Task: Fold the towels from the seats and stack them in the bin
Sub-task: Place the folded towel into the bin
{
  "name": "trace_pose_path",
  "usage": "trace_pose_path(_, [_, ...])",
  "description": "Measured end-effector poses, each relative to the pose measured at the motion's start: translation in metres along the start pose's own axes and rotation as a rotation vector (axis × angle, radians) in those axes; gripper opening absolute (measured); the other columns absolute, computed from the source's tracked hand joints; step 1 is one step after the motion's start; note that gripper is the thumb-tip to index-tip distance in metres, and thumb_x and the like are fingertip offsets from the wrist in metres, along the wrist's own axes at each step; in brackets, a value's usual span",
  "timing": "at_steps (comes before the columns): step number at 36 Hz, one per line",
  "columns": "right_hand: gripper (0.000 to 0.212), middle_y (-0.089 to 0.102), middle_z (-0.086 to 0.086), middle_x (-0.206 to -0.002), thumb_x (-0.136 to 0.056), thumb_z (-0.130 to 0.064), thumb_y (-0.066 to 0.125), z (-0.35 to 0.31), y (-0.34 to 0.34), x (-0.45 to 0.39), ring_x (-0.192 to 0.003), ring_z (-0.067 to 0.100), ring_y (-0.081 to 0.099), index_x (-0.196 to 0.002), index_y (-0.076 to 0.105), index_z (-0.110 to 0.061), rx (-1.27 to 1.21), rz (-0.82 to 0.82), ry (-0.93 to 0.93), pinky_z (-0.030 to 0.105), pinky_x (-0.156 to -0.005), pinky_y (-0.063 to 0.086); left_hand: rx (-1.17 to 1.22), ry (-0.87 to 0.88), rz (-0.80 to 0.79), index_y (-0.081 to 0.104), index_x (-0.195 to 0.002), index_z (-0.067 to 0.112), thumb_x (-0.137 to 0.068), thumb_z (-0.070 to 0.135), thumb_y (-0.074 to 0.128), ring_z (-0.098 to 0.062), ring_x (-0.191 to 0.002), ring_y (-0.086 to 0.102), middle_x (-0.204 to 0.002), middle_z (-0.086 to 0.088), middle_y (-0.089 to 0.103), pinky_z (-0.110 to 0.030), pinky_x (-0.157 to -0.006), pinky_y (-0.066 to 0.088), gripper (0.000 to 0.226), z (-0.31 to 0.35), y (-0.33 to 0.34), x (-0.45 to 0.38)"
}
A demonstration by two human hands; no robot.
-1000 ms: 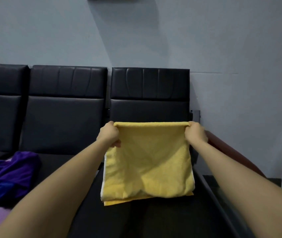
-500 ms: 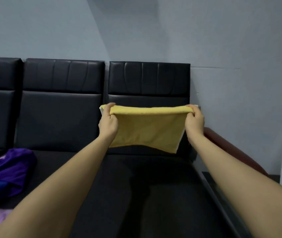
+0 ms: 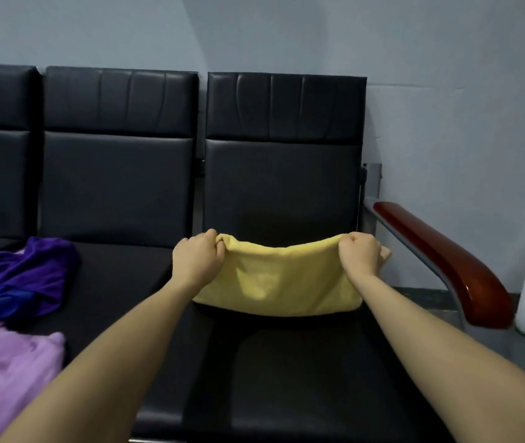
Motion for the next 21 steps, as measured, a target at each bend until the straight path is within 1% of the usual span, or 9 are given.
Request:
trace_pose_path(1, [0.031,0.057,0.005,-0.07,-0.088,-0.018,0.04,0.0,0.0,0.001,-0.094,0.031,0.049,-0.062,0.056,-0.014,-0.004,-0.003,-0.001,0.031,-0.076,0.022,-0.006,-0.023,-0.018,0.043,-0.08,0.014,-0.097,0.024,0.037,-0.019,-0.063,0.05,-0.063,0.005,0.045,-0.032,-0.059,0.036,0.021,-0.003,0.002,0.0])
trace_pose_path(3, [0.034,0.05,0.003,-0.062,-0.086,-0.017,0.043,0.001,0.003,0.002,-0.081,0.03,0.051,-0.052,0.047,-0.016,-0.038,-0.014,0.01,0.035,-0.075,0.031,0.009,-0.075,-0.059,0.042,-0.088,0.014,-0.097,0.027,0.036,-0.018,-0.061,0.051,-0.065,0.004,0.048,-0.029,-0.054,0.035,0.017,-0.012,0.009,-0.002])
trace_pose_path(6, [0.032,0.043,0.003,-0.058,-0.082,-0.015,0.047,0.009,0.018,-0.002,-0.067,0.028,0.048,-0.05,0.04,-0.015,-0.081,-0.084,0.046,0.036,-0.064,0.037,0.064,-0.199,-0.165,0.041,-0.098,0.014,-0.095,0.03,0.042,-0.018,-0.068,0.055,-0.073,0.003,0.051,-0.031,-0.058,0.042,0.016,-0.032,0.032,-0.004])
trace_pose_path(9, [0.03,0.045,0.005,-0.062,-0.083,-0.011,0.048,0.021,0.036,-0.009,-0.068,0.027,0.049,-0.053,0.044,-0.014,-0.04,-0.148,0.077,0.033,-0.062,0.037,0.105,-0.322,-0.275,0.047,-0.101,0.013,-0.091,0.026,0.049,-0.022,-0.078,0.057,-0.083,0.0,0.053,-0.033,-0.064,0.045,0.017,-0.052,0.061,-0.005])
trace_pose_path(12, [0.036,0.044,0.004,-0.065,-0.09,-0.008,0.047,0.039,0.061,-0.015,-0.067,0.024,0.048,-0.056,0.04,-0.015,0.012,-0.178,0.11,0.031,-0.06,0.036,0.111,-0.415,-0.305,0.053,-0.099,0.009,-0.09,0.015,0.047,-0.025,-0.079,0.057,-0.091,-0.006,0.058,-0.033,-0.063,0.045,0.012,-0.069,0.086,-0.008])
trace_pose_path(14, [0.034,0.045,0.003,-0.07,-0.094,-0.008,0.045,0.049,0.077,-0.013,-0.069,0.022,0.048,-0.061,0.04,-0.014,0.055,-0.215,0.128,0.03,-0.06,0.035,0.096,-0.459,-0.32,0.054,-0.094,0.007,-0.09,0.007,0.041,-0.028,-0.08,0.057,-0.096,-0.011,0.06,-0.037,-0.066,0.046,0.013,-0.075,0.101,-0.007])
trace_pose_path(16, [0.022,0.051,0.005,-0.081,-0.096,-0.01,0.043,0.059,0.091,-0.011,-0.076,0.022,0.05,-0.075,0.049,-0.012,0.12,-0.237,0.136,0.03,-0.063,0.037,0.094,-0.479,-0.328,0.054,-0.1,0.007,-0.092,0.005,0.038,-0.03,-0.086,0.057,-0.102,-0.012,0.06,-0.04,-0.074,0.048,0.018,-0.077,0.117,-0.006])
trace_pose_path(18, [0.015,0.054,0.006,-0.091,-0.099,-0.012,0.04,0.066,0.1,-0.007,-0.08,0.021,0.051,-0.09,0.052,-0.013,0.172,-0.24,0.144,0.03,-0.066,0.038,0.118,-0.492,-0.316,0.051,-0.11,0.008,-0.096,0.008,0.037,-0.031,-0.093,0.056,-0.108,-0.012,0.058,-0.042,-0.078,0.049,0.02,-0.078,0.126,-0.004])
trace_pose_path(21, [0.017,0.056,0.008,-0.096,-0.1,-0.017,0.036,0.07,0.103,-0.008,-0.08,0.021,0.054,-0.1,0.052,-0.01,0.219,-0.182,0.132,0.033,-0.067,0.042,0.145,-0.503,-0.259,0.045,-0.117,0.008,-0.098,0.016,0.034,-0.033,-0.096,0.057,-0.109,-0.013,0.058,-0.043,-0.077,0.048,0.023,-0.083,0.133,-0.006])
Point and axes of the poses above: each hand's wrist, its own x-axis away from the middle knuckle, its own y-axis out of the palm, z = x × y, the point moved 10 cm from there along -x, towards the middle knuckle
